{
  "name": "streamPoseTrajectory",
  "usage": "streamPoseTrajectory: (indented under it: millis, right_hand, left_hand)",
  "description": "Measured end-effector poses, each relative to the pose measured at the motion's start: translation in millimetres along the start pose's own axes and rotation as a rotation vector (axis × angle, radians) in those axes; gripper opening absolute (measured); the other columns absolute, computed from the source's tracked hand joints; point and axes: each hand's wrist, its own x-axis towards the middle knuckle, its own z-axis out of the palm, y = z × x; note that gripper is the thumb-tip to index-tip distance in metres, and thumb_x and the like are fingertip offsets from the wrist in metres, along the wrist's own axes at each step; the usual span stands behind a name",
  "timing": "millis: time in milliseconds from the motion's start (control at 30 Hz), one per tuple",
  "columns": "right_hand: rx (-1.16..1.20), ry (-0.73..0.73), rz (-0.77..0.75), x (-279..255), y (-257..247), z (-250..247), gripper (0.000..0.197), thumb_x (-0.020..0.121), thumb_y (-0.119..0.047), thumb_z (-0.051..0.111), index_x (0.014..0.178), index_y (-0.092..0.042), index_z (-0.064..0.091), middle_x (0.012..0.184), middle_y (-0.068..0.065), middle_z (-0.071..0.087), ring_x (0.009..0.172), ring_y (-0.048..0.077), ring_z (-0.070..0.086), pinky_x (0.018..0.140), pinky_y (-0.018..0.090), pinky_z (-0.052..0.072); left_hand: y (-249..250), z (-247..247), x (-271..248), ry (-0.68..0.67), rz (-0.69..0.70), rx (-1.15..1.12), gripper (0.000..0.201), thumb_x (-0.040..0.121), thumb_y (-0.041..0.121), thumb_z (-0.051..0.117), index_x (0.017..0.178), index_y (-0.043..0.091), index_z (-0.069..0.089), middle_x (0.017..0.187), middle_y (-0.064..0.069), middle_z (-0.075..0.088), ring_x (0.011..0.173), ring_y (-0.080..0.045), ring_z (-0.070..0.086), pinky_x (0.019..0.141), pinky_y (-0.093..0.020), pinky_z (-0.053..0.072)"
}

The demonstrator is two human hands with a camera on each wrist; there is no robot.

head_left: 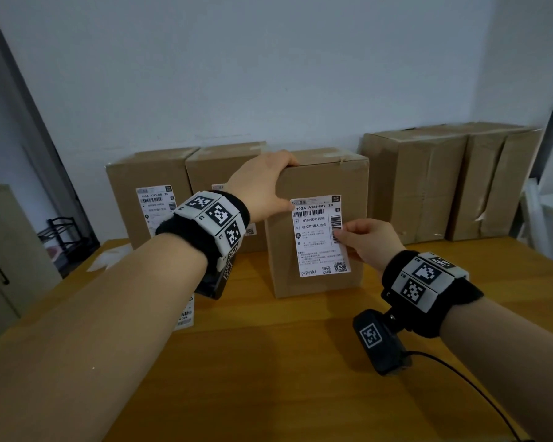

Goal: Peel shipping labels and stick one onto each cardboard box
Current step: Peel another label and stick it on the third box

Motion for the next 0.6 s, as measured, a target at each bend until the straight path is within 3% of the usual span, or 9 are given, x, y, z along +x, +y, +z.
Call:
streamPoseTrajectory:
  millis: [200, 600]
  right_hand:
    - [0.001, 0.024, -0.002, 1.8, 2.3, 2.2, 0.015, 0.087, -0.012, 0.063, 0.072, -0.012, 0.064, 0.088, 0.007, 0.071, 0.091, 0.024, 0.068, 0.086, 0.039, 0.055]
    - [-0.039, 0.036, -0.011, 2.5, 3.0, 3.3, 0.015, 0.087, -0.015, 0.063, 0.073, -0.015, 0.065, 0.089, 0.004, 0.071, 0.090, 0.020, 0.068, 0.085, 0.037, 0.055]
  left_hand:
    - [-1.1, 2.7, 1.9, 0.017, 0.004, 0.017, 0.058, 0.078, 0.029, 0.072, 0.130, 0.021, 0.045, 0.128, 0.002, 0.053, 0.114, -0.015, 0.050, 0.091, -0.024, 0.036]
    - [-2.7, 9.1, 4.9, 0.055, -0.008, 0.041, 0.054, 0.079, 0.032, 0.071, 0.127, 0.021, 0.047, 0.124, 0.002, 0.054, 0.111, -0.016, 0.051, 0.089, -0.025, 0.035]
